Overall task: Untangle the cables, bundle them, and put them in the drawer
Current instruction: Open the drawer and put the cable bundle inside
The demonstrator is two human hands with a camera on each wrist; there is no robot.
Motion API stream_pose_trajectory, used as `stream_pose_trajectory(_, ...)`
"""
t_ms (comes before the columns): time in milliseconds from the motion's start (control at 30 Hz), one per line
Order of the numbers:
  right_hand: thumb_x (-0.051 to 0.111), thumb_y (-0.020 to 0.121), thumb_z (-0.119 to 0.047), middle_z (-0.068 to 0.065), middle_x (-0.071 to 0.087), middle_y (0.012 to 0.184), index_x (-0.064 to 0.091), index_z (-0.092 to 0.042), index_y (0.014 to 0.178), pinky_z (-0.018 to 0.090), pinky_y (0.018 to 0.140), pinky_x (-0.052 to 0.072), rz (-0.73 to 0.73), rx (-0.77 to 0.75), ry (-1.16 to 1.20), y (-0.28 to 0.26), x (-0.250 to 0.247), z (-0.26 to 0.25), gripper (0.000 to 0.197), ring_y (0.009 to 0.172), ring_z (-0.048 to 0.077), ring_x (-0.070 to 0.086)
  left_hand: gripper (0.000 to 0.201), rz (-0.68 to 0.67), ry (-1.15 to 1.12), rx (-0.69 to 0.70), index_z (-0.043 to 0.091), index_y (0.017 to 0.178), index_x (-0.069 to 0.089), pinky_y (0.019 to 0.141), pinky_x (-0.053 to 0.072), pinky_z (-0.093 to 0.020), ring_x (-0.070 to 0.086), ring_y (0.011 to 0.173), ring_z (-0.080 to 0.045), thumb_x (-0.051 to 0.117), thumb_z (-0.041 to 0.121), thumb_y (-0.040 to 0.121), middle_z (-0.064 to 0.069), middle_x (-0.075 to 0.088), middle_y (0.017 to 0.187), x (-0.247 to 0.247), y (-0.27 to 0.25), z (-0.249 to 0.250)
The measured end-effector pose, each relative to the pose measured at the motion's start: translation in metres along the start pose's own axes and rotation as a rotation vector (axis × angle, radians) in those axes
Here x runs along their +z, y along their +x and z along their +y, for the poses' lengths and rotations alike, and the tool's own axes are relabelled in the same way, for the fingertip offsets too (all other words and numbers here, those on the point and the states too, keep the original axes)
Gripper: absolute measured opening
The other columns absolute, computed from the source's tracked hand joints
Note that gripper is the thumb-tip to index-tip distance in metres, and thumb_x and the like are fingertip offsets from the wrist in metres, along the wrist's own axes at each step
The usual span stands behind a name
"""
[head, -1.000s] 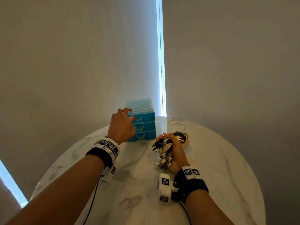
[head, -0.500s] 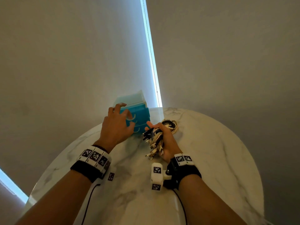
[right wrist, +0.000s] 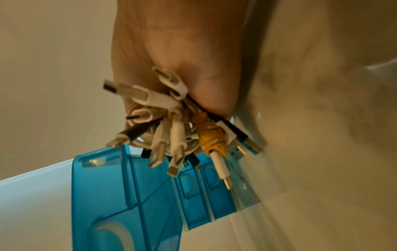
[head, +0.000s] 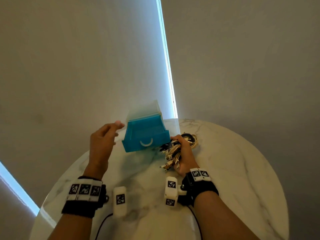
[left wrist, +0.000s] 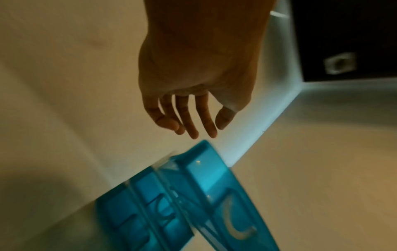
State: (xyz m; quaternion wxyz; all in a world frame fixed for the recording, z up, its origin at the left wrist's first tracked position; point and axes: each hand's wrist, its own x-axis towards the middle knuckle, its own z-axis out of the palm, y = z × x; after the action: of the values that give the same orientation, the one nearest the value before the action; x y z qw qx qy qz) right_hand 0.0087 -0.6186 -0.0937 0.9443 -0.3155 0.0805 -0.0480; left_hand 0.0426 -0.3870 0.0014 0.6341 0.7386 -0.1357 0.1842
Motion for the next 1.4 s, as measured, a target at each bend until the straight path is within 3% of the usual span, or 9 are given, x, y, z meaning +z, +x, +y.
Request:
stream_pose_trajectory(133,0.06,0.099,-0.025,-0.002,0.051,0.05,0.076,-0.012,0.069,0.021,0.035,0.037,-0.034,0.003,-0.02,-0.007,0.003,-0.004,0.036,0.035,0.011,0.042,0.051,-0.156,-0.323,-0.395,0.032,0.14,0.066,0.106,0.052,-0.047,0.056,0.137,-0.025,0.073,0.056,0.094,0.001,0.061,0.146,0.006,0.026,-0.058)
stream_pose_trajectory(333,0.075,0.085,-0.033,0.006,0.049,0.076,0.073,-0.009,0.096,0.025,0.04,0.039,0.01,0.028,-0.082,0.013,-0.006,-0.002,0.027,0.046,0.015,0.044,0.052,-0.41,-0.374,-0.343,0.043,0.14,0.067,0.12,0.041,-0.056,0.056,0.141,-0.023,0.061,0.069,0.096,0.007,0.067,0.146,0.017,0.032,-0.085)
stream_pose_trajectory(433,0.087,0.075,-0.043,0.012,0.059,0.098,0.077,-0.007,0.11,0.036,0.065,0.045,0.041,-0.003,-0.102,0.024,-0.017,0.001,0.052,0.072,0.022,0.053,0.045,-0.381,-0.39,-0.352,0.048,0.134,0.07,0.118,0.044,-0.053,0.062,0.134,-0.017,0.061,0.07,0.095,0.012,0.072,0.137,0.019,0.024,-0.087)
stream_pose_trajectory(600,0.071,0.096,-0.049,0.019,0.062,0.115,0.078,-0.011,0.123,0.041,0.077,0.049,0.166,-0.134,-0.178,0.018,-0.017,0.002,0.047,0.08,0.026,0.06,0.057,-0.368,-0.392,-0.355,0.042,0.135,0.069,0.106,0.053,-0.046,0.068,0.124,-0.018,0.058,0.078,0.092,0.008,0.076,0.126,0.025,0.009,-0.087)
stream_pose_trajectory(700,0.059,0.106,-0.034,0.012,0.073,0.078,0.074,-0.007,0.11,0.037,0.062,0.055,0.332,-0.248,-0.483,0.0,-0.005,-0.012,0.031,0.063,0.024,0.067,0.072,-0.389,-0.419,-0.335,0.035,0.139,0.067,0.101,0.059,-0.043,0.07,0.12,-0.014,0.061,0.081,0.084,0.007,0.076,0.128,0.033,0.006,-0.082)
stream_pose_trajectory(1000,0.082,0.079,-0.03,0.014,0.076,0.077,0.074,-0.008,0.084,0.042,0.07,0.062,0.638,-0.618,-1.124,-0.028,0.066,-0.067,0.024,0.078,0.034,0.075,0.052,-0.335,-0.697,-0.418,0.025,0.127,0.075,0.097,0.062,-0.042,0.077,0.109,-0.022,0.074,0.058,0.087,0.0,0.081,0.117,0.04,0.003,-0.084)
stream_pose_trajectory(1167,0.075,0.092,-0.034,0.0,0.061,0.066,0.057,-0.02,0.074,0.027,0.057,0.041,0.422,-0.899,-1.713,-0.035,0.158,-0.088,0.03,0.06,0.015,0.059,0.049,-0.412,-0.867,-0.43,0.014,0.136,0.068,0.096,0.061,-0.041,0.077,0.108,-0.022,0.073,0.039,0.095,-0.006,0.08,0.118,0.045,0.001,-0.083)
stream_pose_trajectory(1267,0.067,0.092,-0.04,0.0,0.062,0.078,0.056,-0.02,0.108,0.029,0.058,0.041,0.28,-0.842,-2.382,-0.026,0.193,-0.079,0.028,0.061,0.018,0.055,0.062,-0.511,-0.961,-0.463,0.012,0.152,0.057,0.114,0.05,-0.055,0.063,0.135,-0.035,0.074,0.038,0.098,-0.016,0.068,0.143,0.045,0.002,-0.088)
stream_pose_trajectory(1400,0.075,0.088,-0.034,-0.003,0.04,0.072,0.029,-0.017,0.152,0.032,0.058,0.038,0.066,-0.722,-2.82,-0.012,0.19,-0.045,0.081,0.056,0.015,0.037,0.069,-0.648,-1.051,-0.486,0.012,0.152,0.057,0.099,0.061,-0.053,0.062,0.134,-0.042,0.079,0.036,0.092,-0.023,0.061,0.15,0.044,-0.002,-0.085)
